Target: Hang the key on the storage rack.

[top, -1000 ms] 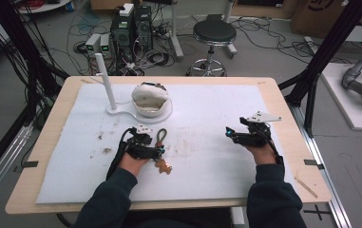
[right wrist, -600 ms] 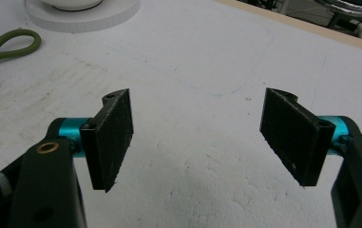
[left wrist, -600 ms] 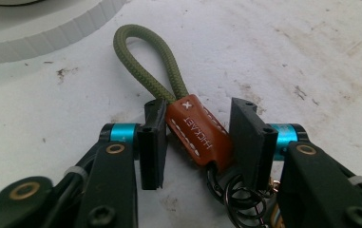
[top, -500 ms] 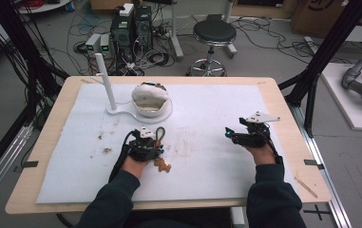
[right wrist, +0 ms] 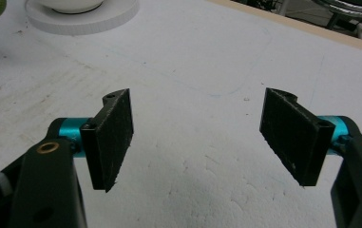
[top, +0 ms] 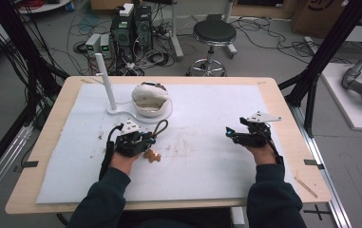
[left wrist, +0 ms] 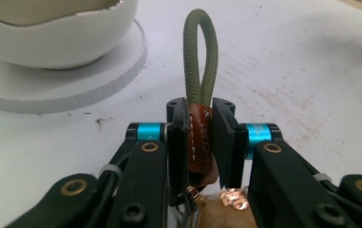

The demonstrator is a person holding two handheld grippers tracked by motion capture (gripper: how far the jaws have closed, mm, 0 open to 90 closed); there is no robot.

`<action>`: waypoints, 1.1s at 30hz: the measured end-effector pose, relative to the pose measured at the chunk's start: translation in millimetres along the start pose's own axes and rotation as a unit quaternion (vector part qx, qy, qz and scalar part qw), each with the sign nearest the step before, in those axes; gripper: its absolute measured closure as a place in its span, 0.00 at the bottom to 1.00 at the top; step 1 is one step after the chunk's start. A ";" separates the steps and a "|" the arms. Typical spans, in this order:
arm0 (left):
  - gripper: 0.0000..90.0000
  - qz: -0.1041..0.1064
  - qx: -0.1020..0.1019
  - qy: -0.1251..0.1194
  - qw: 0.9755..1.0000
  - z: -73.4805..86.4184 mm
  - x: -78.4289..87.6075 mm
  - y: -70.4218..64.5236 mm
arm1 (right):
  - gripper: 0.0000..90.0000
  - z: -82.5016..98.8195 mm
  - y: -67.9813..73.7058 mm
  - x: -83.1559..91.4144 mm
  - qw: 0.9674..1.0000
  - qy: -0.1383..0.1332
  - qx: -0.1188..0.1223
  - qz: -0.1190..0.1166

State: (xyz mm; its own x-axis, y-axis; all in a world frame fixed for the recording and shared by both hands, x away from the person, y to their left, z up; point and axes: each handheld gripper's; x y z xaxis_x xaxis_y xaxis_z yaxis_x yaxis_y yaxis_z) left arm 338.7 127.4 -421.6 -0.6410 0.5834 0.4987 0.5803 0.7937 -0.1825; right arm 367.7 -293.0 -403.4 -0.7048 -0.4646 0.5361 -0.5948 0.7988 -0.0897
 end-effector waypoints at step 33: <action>0.87 -0.038 0.075 -0.187 0.979 -57.1 122.7 102.5 | 0.30 -0.6 -0.6 -0.1 1.000 -0.005 0.000 0.001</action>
State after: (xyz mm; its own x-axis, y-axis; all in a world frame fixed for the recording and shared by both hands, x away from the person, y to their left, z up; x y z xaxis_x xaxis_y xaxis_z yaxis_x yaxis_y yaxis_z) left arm 348.3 270.5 -330.8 -0.8352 0.5211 0.1761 0.4610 0.8378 -0.2925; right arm 368.4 -293.1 -402.9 -0.7096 -0.4664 0.5281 -0.5930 0.8001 -0.0901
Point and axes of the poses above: each handheld gripper's, and its own axes: x roughly backward along the jaws, z roughly out of its underside, y roughly to its left, and after that the axes turned 4 degrees about x, right-handed
